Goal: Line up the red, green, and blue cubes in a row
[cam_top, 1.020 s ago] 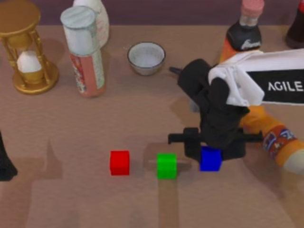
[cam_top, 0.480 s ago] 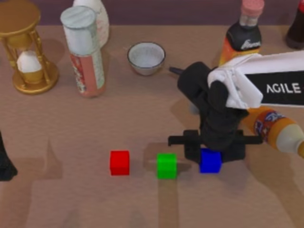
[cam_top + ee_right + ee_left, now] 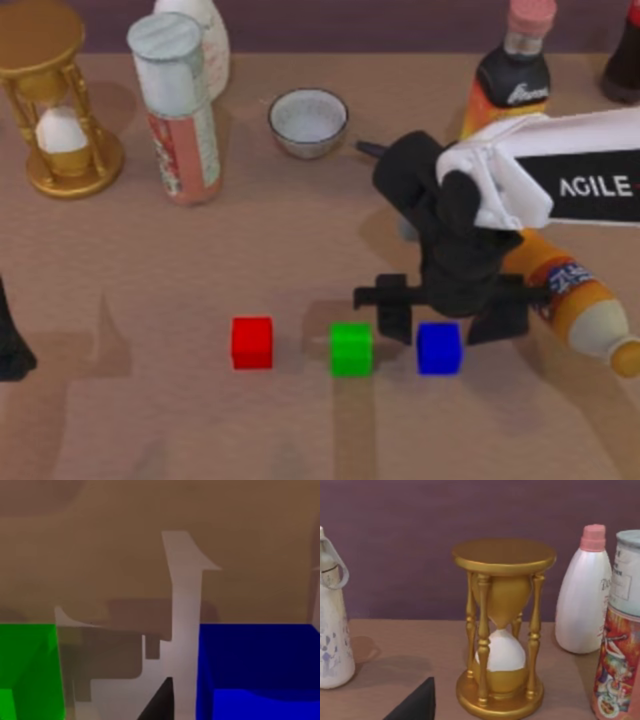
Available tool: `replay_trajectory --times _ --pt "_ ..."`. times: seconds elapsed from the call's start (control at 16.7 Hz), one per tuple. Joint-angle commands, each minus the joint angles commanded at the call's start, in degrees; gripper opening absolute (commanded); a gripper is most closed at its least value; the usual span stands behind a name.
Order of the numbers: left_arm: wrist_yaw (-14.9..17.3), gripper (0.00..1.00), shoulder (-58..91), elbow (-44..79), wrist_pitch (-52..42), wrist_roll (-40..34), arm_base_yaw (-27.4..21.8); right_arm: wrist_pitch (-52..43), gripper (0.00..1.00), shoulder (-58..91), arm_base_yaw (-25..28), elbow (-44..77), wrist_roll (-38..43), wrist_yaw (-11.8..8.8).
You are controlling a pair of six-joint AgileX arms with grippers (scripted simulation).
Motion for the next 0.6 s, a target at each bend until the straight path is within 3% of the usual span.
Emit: replay_trajectory --times 0.12,0.6 --pt "0.0 1.00 0.0 0.0 0.0 0.0 0.0 0.0 1.00 0.0 0.0 0.0 0.0 0.0" --pt "0.0 1.00 0.0 0.0 0.0 0.0 0.0 0.0 1.00 0.0 -0.1 0.0 0.0 0.0"
